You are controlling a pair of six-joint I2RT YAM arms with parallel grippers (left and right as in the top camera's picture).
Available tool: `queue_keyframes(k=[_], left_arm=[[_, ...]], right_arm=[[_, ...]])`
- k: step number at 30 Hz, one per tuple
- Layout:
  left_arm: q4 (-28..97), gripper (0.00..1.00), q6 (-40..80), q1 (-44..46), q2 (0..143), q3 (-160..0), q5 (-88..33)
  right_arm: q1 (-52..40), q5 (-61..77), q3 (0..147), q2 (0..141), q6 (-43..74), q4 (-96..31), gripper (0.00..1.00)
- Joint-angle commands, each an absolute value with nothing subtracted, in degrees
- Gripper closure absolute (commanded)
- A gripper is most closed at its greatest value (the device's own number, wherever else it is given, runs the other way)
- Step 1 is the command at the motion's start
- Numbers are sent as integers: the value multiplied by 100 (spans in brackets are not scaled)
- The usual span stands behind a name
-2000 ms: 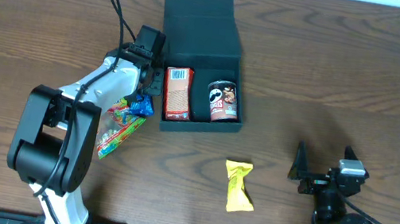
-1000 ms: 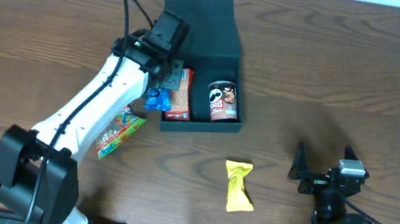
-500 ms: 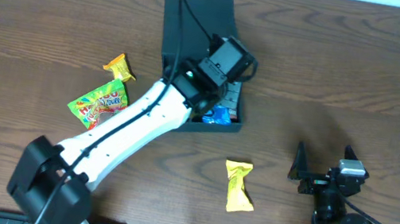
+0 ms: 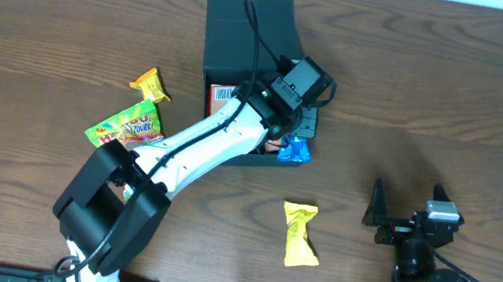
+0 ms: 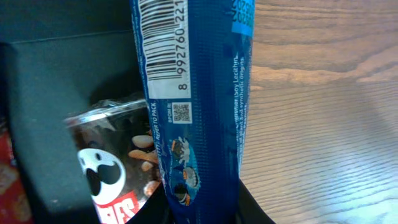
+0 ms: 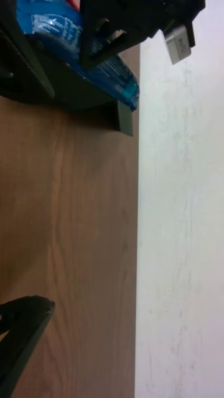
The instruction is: Pack container
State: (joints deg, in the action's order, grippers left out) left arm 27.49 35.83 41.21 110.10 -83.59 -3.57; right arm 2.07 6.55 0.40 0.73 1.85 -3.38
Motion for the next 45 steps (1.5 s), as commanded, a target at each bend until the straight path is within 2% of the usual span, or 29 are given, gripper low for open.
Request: queue_keyframes(k=[1, 8, 31, 41, 45], left_arm=[[2716, 89, 3802, 4130, 11218, -8497, -609], [2716, 93, 3927, 4128, 11432, -8493, -552], [3020, 92, 3944, 3988, 11170, -8482, 62], [2606, 92, 4364, 3992, 11212, -8285, -456], [2891, 92, 4355, 3992, 11212, -8285, -309]], right_arm=[[292, 639, 32, 64, 121, -366, 1], [292, 639, 32, 64, 121, -366, 1], [292, 639, 32, 64, 121, -366, 1], [292, 639, 32, 64, 121, -366, 1], [292, 639, 32, 64, 121, -366, 1]])
